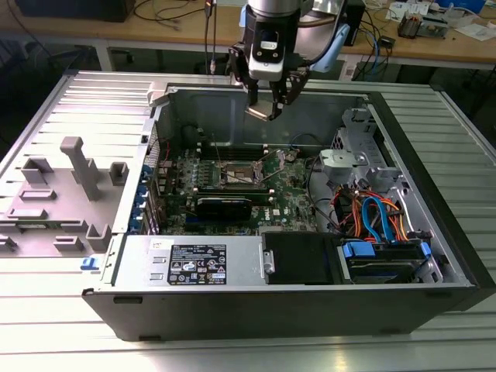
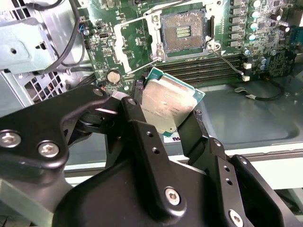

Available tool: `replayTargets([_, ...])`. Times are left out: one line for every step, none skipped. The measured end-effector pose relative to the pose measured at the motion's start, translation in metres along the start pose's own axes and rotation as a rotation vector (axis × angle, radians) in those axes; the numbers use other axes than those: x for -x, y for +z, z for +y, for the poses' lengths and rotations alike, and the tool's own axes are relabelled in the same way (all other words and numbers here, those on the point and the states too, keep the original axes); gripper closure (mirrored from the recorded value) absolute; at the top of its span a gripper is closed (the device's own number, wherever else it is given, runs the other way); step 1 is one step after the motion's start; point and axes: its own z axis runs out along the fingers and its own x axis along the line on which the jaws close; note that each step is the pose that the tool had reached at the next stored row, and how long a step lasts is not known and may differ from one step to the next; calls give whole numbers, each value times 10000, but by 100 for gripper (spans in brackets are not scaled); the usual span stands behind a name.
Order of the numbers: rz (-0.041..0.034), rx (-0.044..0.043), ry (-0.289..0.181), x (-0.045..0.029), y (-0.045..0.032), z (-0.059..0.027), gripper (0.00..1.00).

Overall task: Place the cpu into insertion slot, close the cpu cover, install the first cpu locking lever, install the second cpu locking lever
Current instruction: 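Place the cpu into insertion slot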

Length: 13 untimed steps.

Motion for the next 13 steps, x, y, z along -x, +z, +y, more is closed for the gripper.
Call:
replayTargets([-3,-2,37,4,4,-5,45])
replayTargets([-6,-4,99,11,10,-14,45])
replayTargets([-8,-4,152,16,16,-22,45])
replayTargets([-10,-4,187,20,19,-26,45])
replayTargets([-11,-5,226,23,23,-31,45])
replayTargets([-14,-5,284,29,28,-38,45])
replayTargets([-17,-5,314,31,31,-41,45])
replayTargets([-20,-5,354,34,34,-46,45])
replayTargets([-21,-4,382,37,37,-49,45])
replayTargets([-24,-2,418,40,40,-53,45])
replayTargets([-27,-3,448,42,43,-56,45])
replayTargets([-29,-3,479,45,45,-59,45])
replayTargets([-34,-2,535,48,50,-64,45])
